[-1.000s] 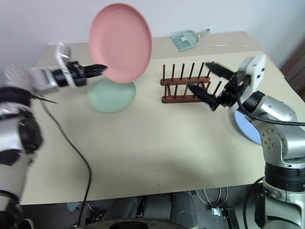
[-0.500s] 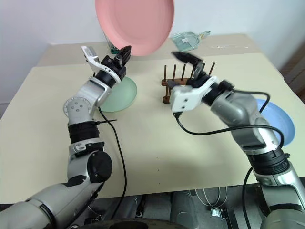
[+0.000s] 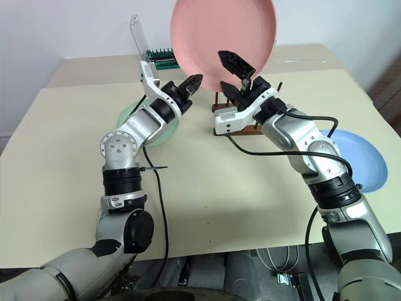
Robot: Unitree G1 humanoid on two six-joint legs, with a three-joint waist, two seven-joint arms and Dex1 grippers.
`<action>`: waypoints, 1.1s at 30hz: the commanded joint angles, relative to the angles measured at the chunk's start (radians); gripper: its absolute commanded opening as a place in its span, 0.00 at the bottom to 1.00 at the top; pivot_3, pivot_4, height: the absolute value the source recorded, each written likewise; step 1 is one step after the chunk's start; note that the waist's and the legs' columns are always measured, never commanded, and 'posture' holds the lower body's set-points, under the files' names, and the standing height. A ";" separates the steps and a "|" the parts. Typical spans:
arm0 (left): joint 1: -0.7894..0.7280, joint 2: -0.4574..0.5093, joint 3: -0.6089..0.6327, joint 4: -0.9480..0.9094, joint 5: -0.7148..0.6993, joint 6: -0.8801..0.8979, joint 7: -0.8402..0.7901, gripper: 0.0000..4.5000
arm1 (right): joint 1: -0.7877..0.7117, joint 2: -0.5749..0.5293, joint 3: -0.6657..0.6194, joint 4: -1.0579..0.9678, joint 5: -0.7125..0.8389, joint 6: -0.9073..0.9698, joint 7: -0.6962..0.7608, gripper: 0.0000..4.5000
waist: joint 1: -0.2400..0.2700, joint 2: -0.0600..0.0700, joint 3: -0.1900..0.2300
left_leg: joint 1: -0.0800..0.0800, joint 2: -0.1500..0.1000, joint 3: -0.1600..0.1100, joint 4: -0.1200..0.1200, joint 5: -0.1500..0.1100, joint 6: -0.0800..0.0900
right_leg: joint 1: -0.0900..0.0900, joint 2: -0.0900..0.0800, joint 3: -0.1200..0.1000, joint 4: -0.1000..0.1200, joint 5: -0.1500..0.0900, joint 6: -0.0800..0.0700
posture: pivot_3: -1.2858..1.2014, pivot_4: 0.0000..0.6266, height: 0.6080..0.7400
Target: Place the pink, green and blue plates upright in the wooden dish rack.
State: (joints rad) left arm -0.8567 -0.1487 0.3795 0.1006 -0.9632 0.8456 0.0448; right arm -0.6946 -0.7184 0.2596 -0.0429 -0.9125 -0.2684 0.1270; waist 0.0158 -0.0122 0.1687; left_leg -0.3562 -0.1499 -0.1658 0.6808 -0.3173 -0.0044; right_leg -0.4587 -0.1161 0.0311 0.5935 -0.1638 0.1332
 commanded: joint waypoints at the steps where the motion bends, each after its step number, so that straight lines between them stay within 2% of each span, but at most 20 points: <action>1: -0.005 0.025 -0.044 -0.079 0.006 -0.022 -0.030 0.02 | 0.024 -0.002 -0.021 -0.028 0.069 -0.020 0.050 1.00 | -0.001 0.000 0.000 | 0.000 0.000 0.000 0.000 0.000 0.000 | 0.000 0.000 0.000 0.000 0.000 0.000 | 0.52 0.24 1.00; 9: 0.002 0.037 -0.058 -0.055 0.092 -0.142 -0.013 0.02 | 0.062 0.039 -0.099 -0.132 0.175 -0.013 0.041 1.00 | -0.001 0.000 0.000 | 0.000 0.000 0.000 0.000 0.000 0.000 | 0.000 0.000 0.000 0.000 0.000 0.000 | 0.52 0.24 1.00; 16: 0.000 0.006 -0.062 -0.083 0.019 -0.106 -0.007 0.02 | 0.091 0.019 -0.052 -0.088 0.057 -0.007 0.044 1.00 | 0.001 0.000 0.000 | 0.000 0.000 0.000 0.000 0.000 0.000 | 0.001 0.001 0.000 0.000 0.000 0.000 | 0.52 0.24 1.00; 31: 0.040 -0.010 -0.121 -0.137 -0.025 -0.025 -0.005 0.02 | 0.073 -0.035 -0.068 0.004 0.012 -0.007 0.016 1.00 | -0.001 0.000 0.000 | 0.000 0.000 0.000 0.000 0.000 0.000 | 0.001 0.001 0.000 0.000 0.000 0.000 | 0.52 0.24 1.00; 33: 0.043 -0.008 -0.130 -0.141 -0.020 -0.023 -0.008 0.00 | 0.065 -0.031 -0.072 0.014 0.014 -0.001 0.008 0.88 | -0.001 0.000 0.000 | 0.001 0.000 0.000 -0.001 0.000 0.000 | 0.001 0.001 0.000 0.000 0.000 0.000 | 0.52 0.24 1.00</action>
State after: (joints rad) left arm -0.8055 -0.1500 0.2689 0.0082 -0.9647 0.8242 0.0501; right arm -0.5954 -0.7407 0.2218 -0.0165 -0.8998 -0.2703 0.1590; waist 0.0146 -0.0123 0.1688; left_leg -0.3557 -0.1495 -0.1656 0.6802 -0.3174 -0.0046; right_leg -0.4582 -0.1154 0.0311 0.5931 -0.1636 0.1330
